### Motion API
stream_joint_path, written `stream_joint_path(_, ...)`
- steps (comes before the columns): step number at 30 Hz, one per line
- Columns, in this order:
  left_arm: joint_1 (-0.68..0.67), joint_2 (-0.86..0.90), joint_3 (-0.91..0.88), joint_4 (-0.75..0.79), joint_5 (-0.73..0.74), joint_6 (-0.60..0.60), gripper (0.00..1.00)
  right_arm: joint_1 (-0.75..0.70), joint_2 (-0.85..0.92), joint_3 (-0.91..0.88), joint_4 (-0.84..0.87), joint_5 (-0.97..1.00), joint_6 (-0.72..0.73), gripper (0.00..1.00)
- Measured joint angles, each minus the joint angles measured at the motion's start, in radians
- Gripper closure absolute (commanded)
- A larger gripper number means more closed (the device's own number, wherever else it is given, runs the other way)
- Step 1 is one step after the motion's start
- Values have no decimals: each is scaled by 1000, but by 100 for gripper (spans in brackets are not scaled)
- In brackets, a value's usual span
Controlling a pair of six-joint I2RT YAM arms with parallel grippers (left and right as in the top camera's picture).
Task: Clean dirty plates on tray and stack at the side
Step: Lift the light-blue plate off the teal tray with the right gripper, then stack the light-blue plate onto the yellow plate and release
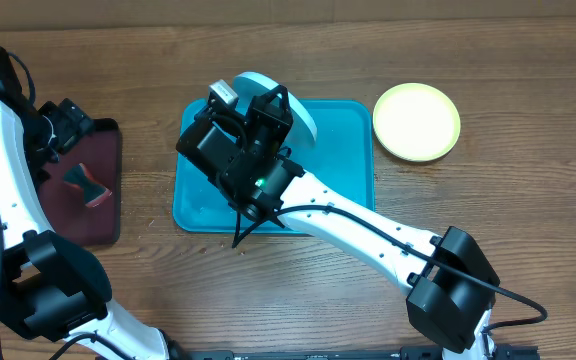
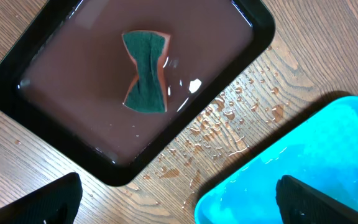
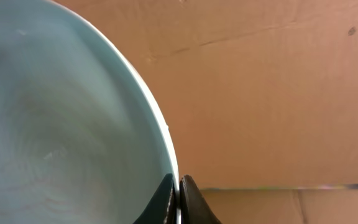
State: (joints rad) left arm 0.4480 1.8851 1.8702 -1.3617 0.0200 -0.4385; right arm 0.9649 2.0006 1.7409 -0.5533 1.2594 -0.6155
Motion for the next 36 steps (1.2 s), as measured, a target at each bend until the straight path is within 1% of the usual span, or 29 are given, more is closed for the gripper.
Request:
stream_joint_path(5,0,0,0,0,0,0,0,0,0,0,0,21,-43,96)
stream_joint_path(9,0,0,0,0,0,0,0,-4,0,0,-1,27,-14,96)
stream_joint_path(11,0,0,0,0,0,0,0,-14,0,0,-3,24,45,96)
stream_joint_path(15,0,0,0,0,0,0,0,-89,0,1,-90,-37,266,96)
stream_joint_path(18,0,0,0,0,0,0,0,-203,0,5,-226,-212,462,96)
stream_joint_path(20,0,0,0,0,0,0,0,-298,0,6,-292,-383,585,96)
stream_joint_path(22,0,0,0,0,0,0,0,-409,0,6,-323,-583,698,96)
stream_joint_path(25,0,0,0,0,0,0,0,-583,0,6,-326,-909,819,96)
stream_joint_path(28,0,0,0,0,0,0,0,-749,0,6,-329,-1205,888,96)
stream_joint_path(30,0,0,0,0,0,0,0,-846,0,6,-350,-1345,914,96)
stream_joint_path(33,0,0,0,-1,0,0,0,-973,0,6,-414,-1447,940,96)
stream_joint_path(36,0,0,0,0,1,0,0,-1072,0,-1,-444,-1458,953,96)
